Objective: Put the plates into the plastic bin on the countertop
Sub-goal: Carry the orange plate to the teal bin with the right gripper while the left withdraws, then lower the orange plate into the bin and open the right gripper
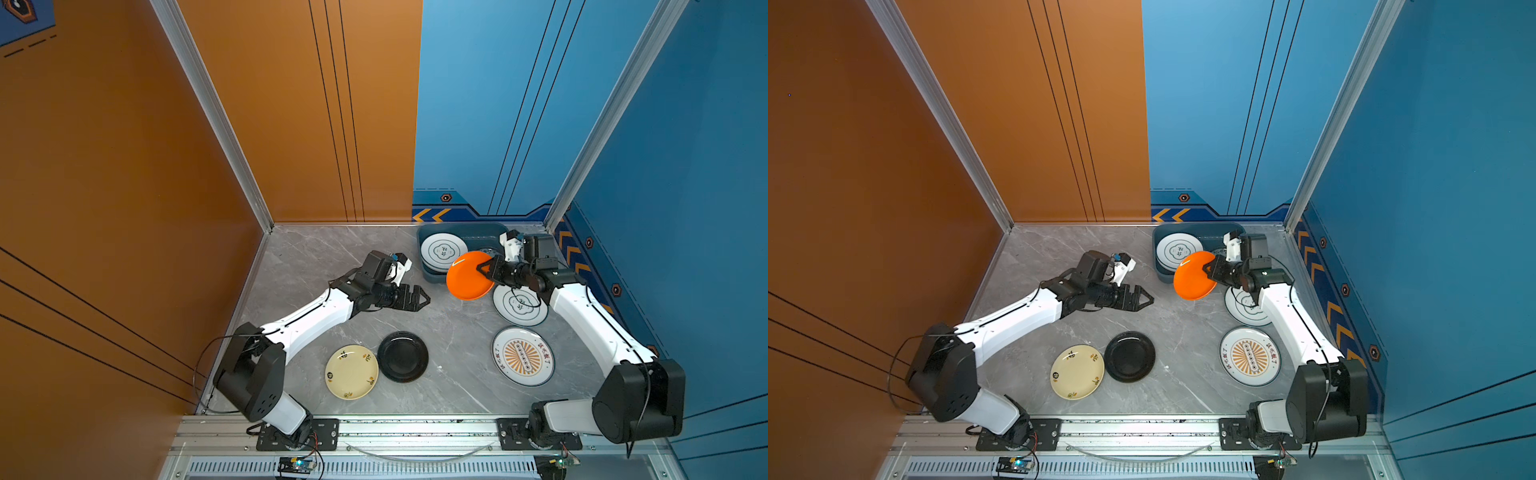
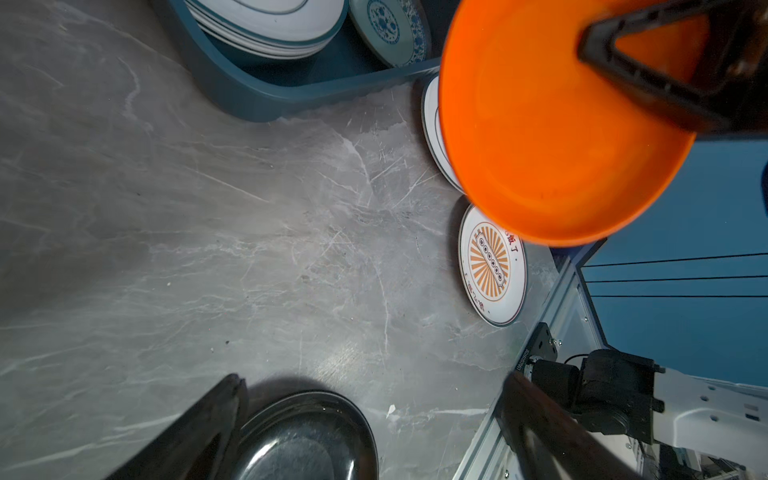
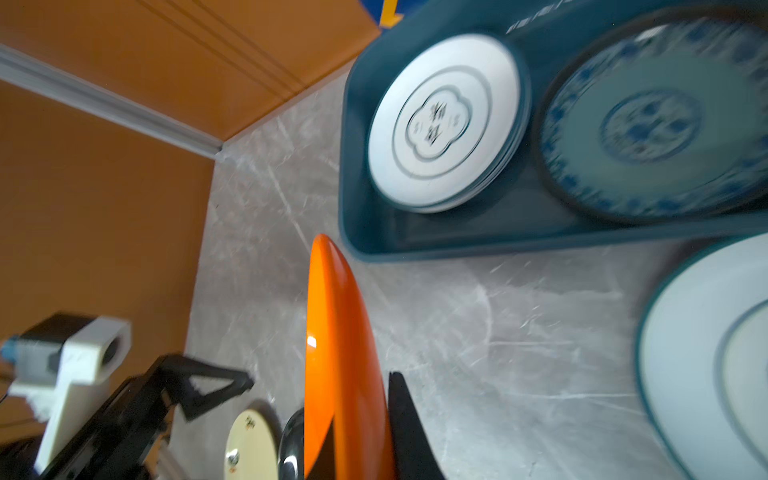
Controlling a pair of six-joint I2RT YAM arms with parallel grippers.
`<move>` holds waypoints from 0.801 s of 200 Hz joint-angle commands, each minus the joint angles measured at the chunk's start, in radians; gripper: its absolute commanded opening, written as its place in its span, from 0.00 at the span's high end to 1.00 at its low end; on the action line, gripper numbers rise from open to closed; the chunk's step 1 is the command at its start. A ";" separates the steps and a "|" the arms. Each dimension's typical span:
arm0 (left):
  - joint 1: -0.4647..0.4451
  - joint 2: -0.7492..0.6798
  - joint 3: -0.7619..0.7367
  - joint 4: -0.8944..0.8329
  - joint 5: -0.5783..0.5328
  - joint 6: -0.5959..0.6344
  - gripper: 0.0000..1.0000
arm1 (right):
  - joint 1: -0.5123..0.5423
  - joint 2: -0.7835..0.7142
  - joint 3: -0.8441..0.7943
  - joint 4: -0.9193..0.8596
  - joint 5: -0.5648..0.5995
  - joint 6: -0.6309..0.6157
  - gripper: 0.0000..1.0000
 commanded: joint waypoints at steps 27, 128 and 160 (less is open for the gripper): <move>0.105 -0.145 -0.157 0.075 -0.026 -0.025 0.02 | -0.060 0.231 0.308 -0.169 0.322 -0.066 1.00; 0.202 -0.295 -0.285 0.034 -0.005 -0.014 0.02 | -0.078 0.680 0.762 -0.331 0.450 -0.082 1.00; 0.219 -0.316 -0.319 0.118 0.016 -0.041 0.02 | -0.101 0.749 0.780 -0.331 0.403 -0.063 1.00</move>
